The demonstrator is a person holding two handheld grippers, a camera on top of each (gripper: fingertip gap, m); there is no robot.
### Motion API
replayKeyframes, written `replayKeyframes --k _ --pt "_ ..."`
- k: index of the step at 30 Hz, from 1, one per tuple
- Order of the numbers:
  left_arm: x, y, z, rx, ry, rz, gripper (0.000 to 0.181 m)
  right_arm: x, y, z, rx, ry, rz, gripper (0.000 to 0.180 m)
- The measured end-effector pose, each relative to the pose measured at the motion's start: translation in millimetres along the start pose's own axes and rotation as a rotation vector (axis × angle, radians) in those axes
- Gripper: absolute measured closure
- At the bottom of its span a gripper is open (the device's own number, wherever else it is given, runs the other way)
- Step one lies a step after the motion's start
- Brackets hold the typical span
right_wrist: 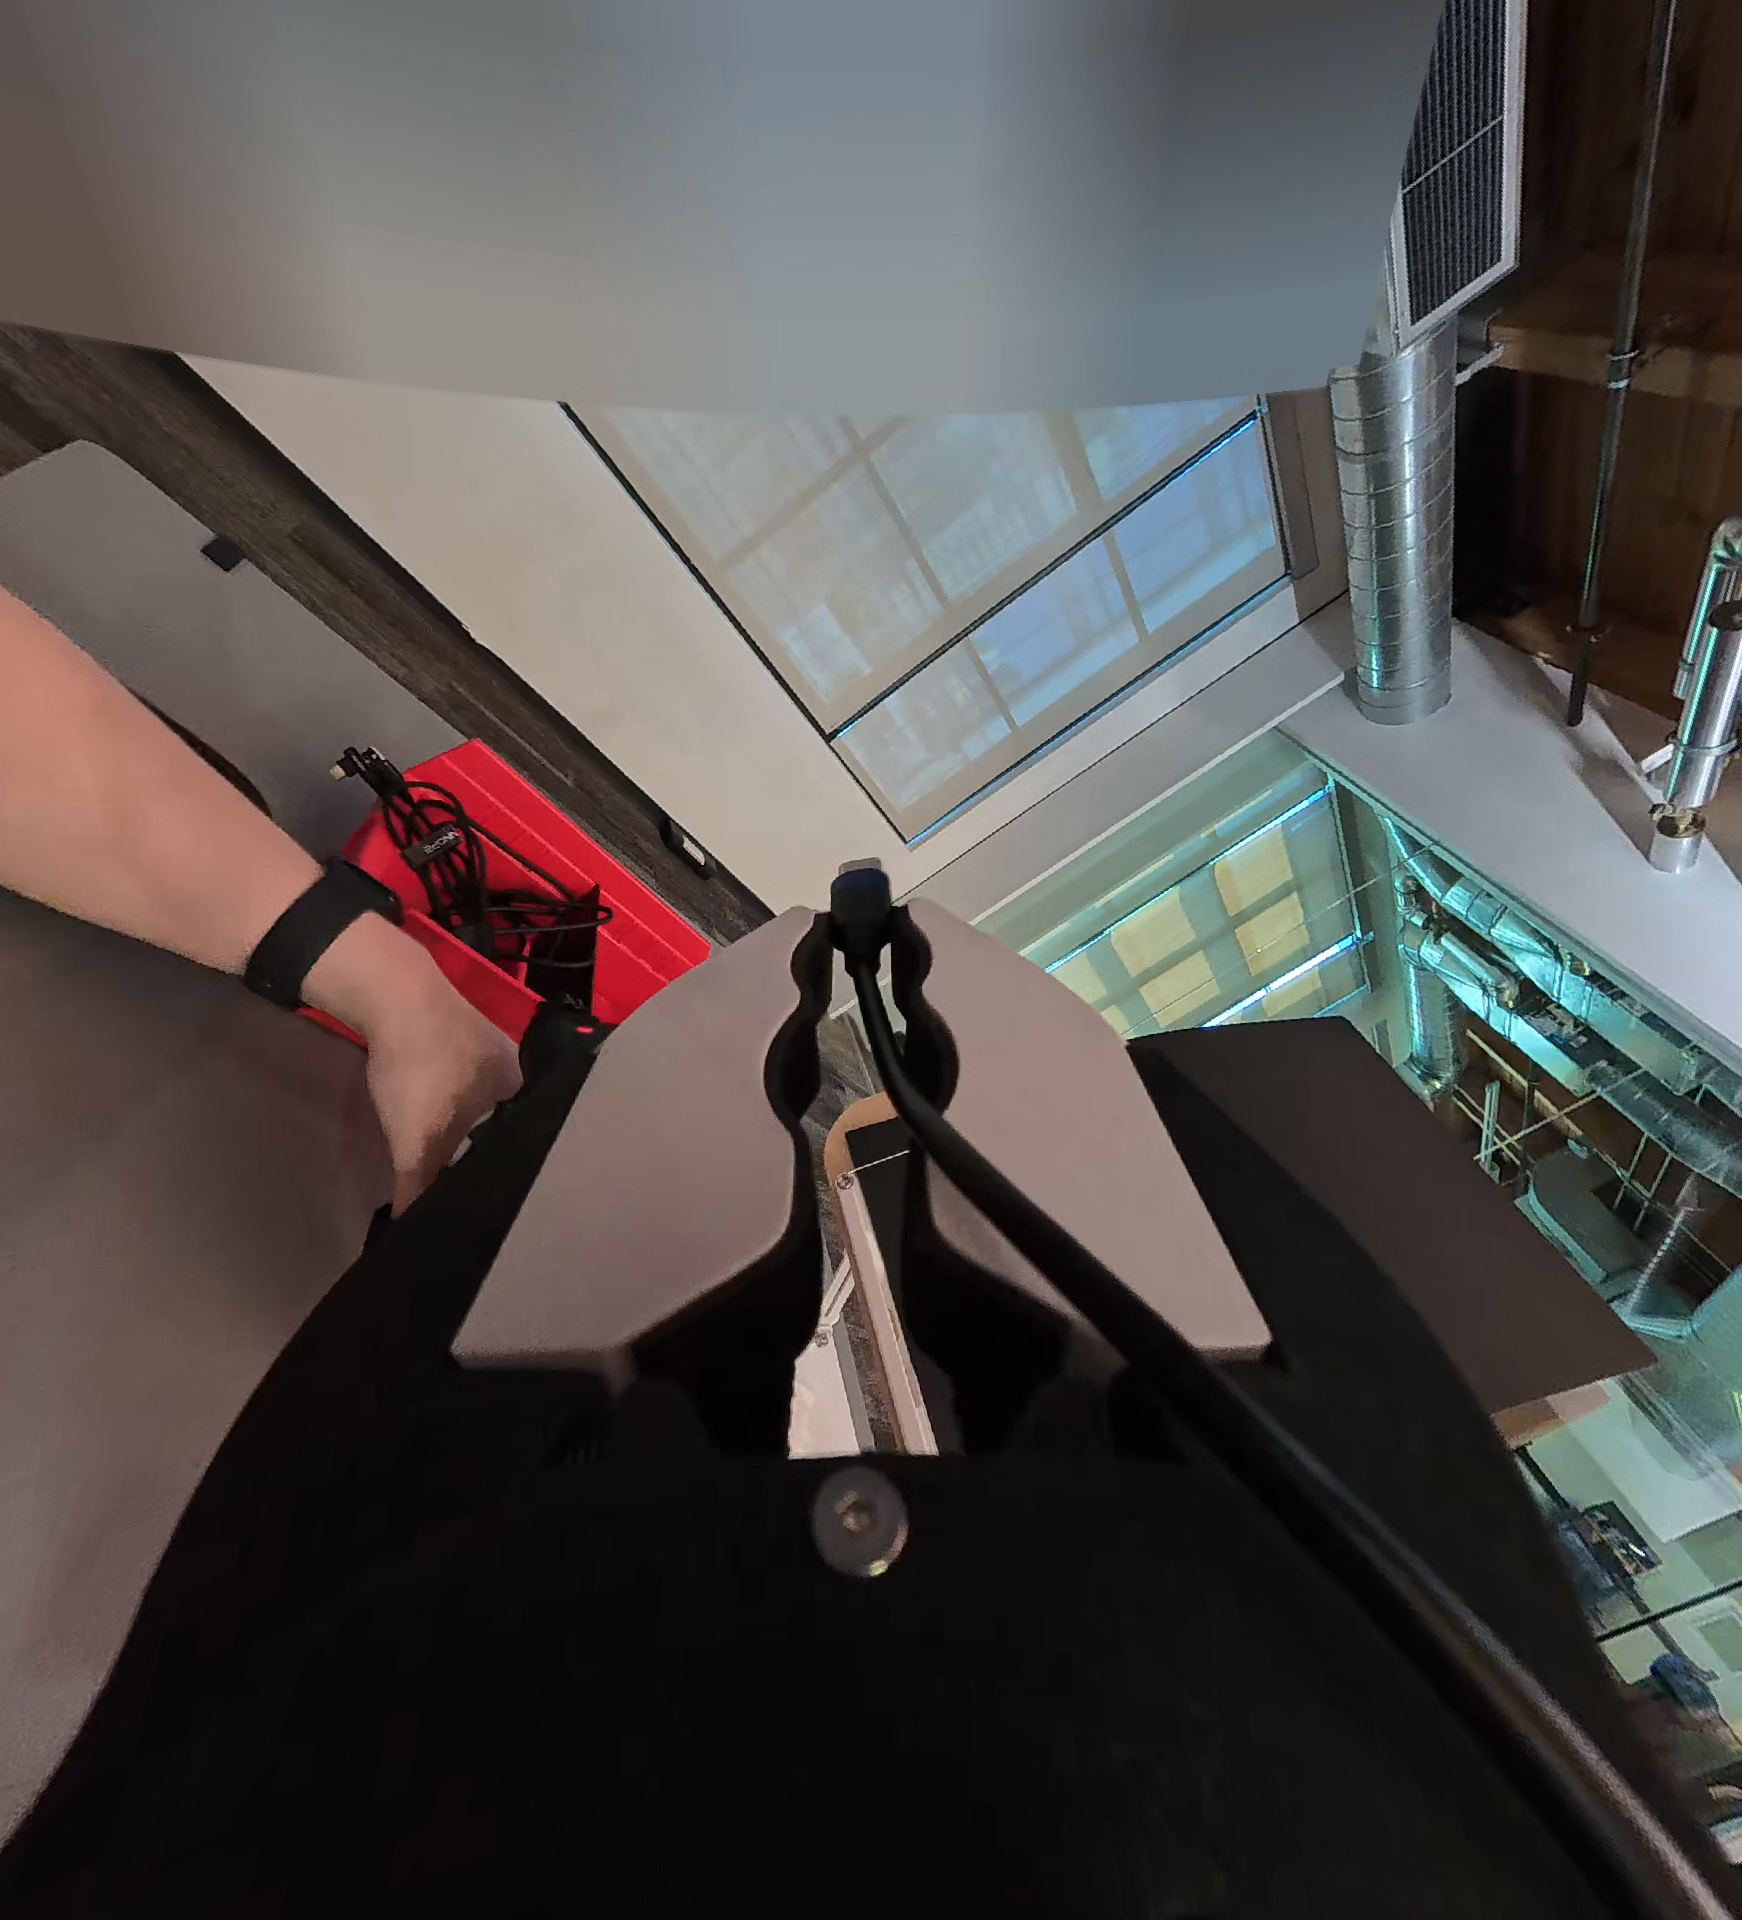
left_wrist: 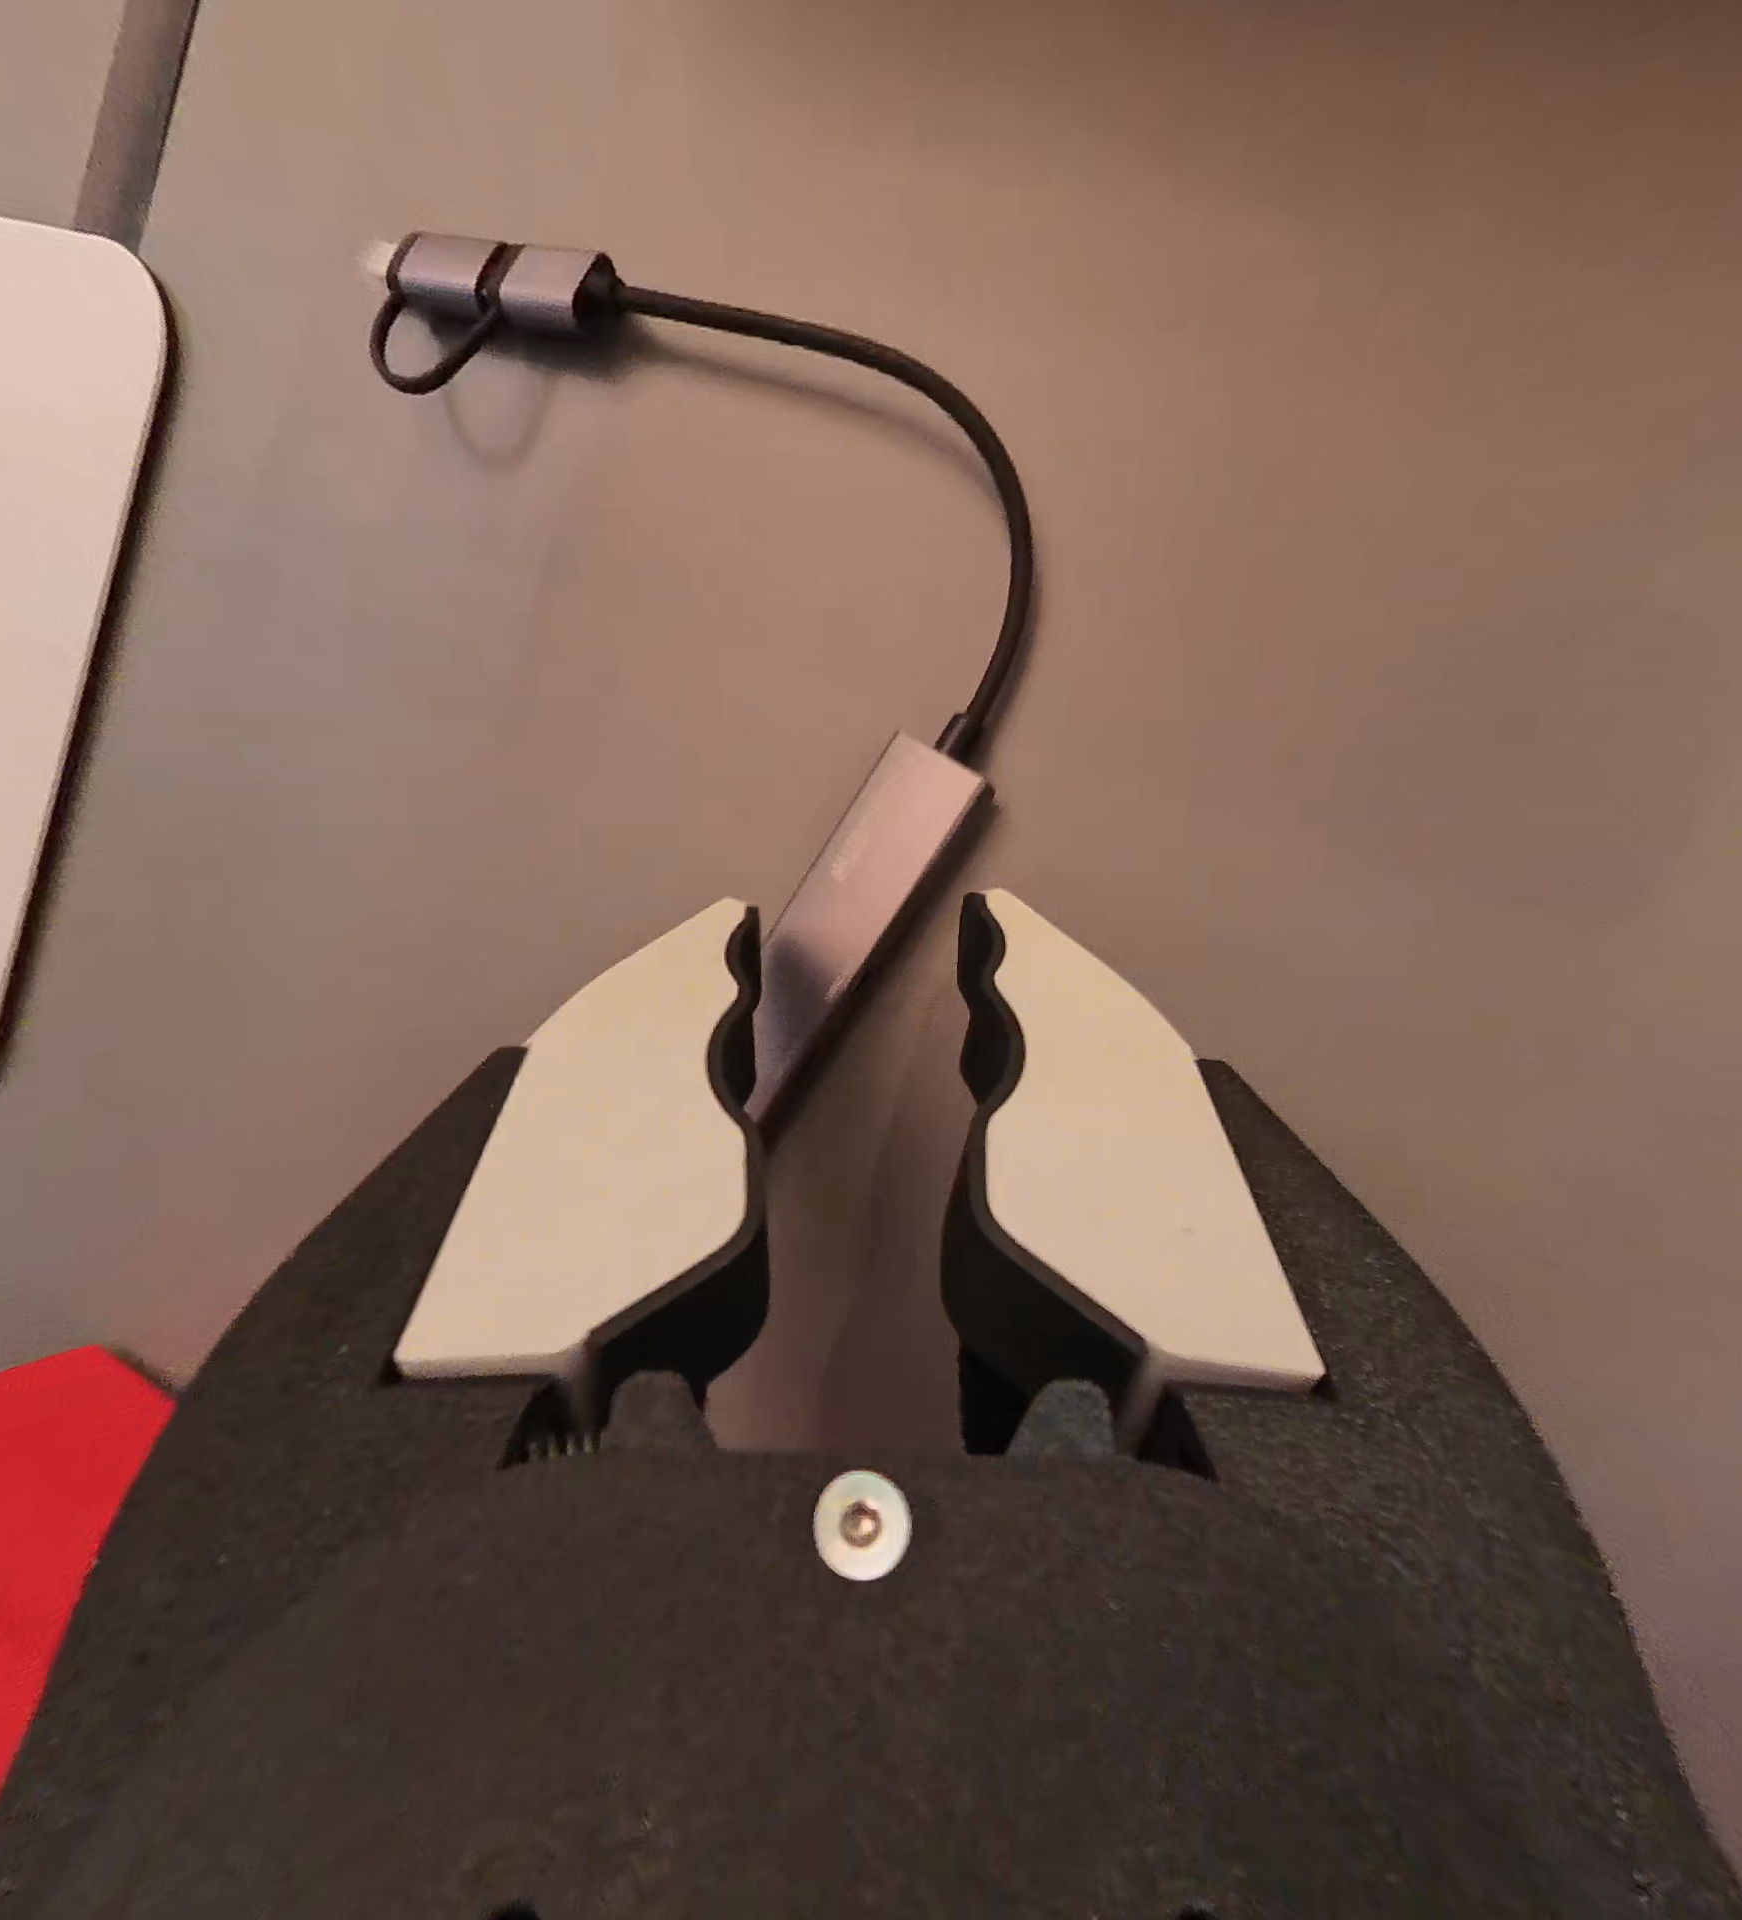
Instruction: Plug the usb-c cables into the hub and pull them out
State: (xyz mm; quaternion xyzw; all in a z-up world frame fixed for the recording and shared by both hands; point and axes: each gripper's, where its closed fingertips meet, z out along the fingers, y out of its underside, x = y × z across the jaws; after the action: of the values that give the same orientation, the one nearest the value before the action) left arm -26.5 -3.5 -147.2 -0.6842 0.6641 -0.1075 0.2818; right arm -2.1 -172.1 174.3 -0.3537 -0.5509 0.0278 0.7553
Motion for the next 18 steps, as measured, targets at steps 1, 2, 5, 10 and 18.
replayKeyframes --k 1,2,5,10,18 --pt "3 -3 2 0.006 0.014 -0.023 0.144 0 0 -1 0.000 -0.001 0.000 0.168" --pt "7 -6 6 0.001 0.031 -0.045 0.142 1 -1 -2 0.003 -0.001 0.000 0.168" --pt "5 -10 13 -0.025 0.028 -0.090 0.136 3 -3 -7 0.014 -0.007 0.009 0.168" --pt "8 -11 14 -0.072 0.068 -0.260 0.149 7 -10 -16 0.040 0.003 0.014 0.168" --pt "-2 -21 18 -0.015 -0.155 -0.621 0.150 6 -12 -16 0.033 0.000 0.016 0.168"
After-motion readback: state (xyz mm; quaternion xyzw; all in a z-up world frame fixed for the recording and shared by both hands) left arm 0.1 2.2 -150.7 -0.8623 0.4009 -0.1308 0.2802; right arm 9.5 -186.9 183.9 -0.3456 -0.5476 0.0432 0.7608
